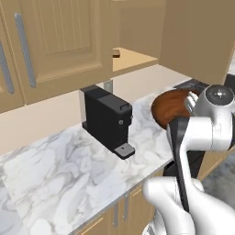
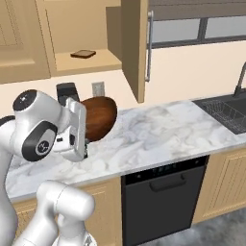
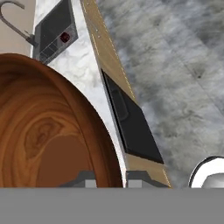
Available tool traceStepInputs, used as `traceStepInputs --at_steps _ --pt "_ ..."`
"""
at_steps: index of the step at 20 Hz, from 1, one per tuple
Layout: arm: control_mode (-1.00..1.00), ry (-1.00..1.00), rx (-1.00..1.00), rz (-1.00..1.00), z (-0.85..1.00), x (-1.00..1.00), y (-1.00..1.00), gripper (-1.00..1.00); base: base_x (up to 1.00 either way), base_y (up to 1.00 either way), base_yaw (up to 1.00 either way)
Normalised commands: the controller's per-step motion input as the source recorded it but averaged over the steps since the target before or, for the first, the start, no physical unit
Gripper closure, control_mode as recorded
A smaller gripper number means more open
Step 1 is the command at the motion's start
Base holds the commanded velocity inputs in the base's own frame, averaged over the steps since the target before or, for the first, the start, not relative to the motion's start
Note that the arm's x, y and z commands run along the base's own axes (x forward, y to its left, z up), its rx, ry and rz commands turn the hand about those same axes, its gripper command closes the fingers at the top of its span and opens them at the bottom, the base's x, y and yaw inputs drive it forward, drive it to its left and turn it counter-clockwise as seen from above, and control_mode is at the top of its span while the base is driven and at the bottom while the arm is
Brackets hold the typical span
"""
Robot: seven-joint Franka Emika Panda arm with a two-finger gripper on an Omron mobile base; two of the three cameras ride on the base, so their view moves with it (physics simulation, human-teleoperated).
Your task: Pick the mug and place it in the sink. Pick the bowl and place it in the open cabinet and then close the cabinet.
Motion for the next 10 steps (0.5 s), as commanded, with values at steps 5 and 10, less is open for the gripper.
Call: traceStepInputs --at_steps 5,10 --pt "-1.00 -0.22 -0.25 0.00 0.74 -0.02 0.44 1.00 0.00 0.00 0.00" --pt "-1.00 -0.09 -0.04 0.06 0.61 0.02 0.09 1.00 0.00 0.00 0.00"
